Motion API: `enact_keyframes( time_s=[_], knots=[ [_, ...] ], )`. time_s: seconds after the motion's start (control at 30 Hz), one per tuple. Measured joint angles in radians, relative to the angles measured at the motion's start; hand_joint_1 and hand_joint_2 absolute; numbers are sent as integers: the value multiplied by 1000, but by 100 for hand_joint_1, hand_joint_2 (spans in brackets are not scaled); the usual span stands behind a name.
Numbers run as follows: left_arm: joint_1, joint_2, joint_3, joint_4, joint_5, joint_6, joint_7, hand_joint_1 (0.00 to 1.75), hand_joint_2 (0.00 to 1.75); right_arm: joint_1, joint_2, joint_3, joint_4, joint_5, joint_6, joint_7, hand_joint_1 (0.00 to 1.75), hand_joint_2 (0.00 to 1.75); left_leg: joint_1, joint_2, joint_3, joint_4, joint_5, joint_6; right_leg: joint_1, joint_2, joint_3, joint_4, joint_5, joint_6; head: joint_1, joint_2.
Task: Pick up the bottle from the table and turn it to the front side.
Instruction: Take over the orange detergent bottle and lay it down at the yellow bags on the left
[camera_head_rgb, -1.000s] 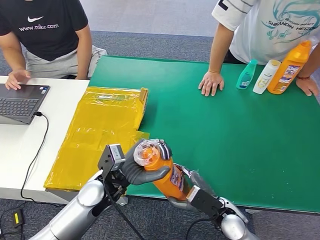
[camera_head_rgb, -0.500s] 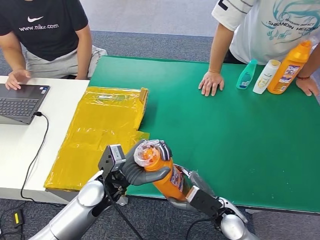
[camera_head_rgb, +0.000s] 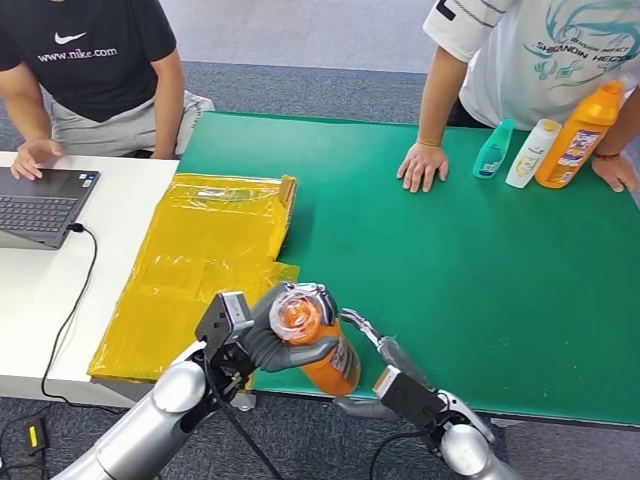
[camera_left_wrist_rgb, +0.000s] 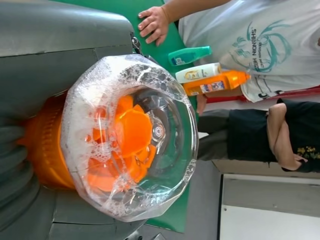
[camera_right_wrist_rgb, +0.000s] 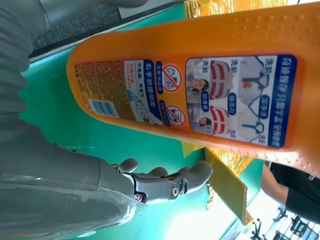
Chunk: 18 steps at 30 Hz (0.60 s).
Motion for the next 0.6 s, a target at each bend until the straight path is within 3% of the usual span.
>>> enact_keyframes(
  time_s=[0.6],
  knots=[
    [-1, 1, 0, 5, 0, 0, 0, 175, 175, -3, 6, -5, 0, -5, -8, 9, 0, 0, 0, 0, 0, 0, 0, 0, 0, 0, 0, 0, 0, 0, 0, 0]
  ],
)
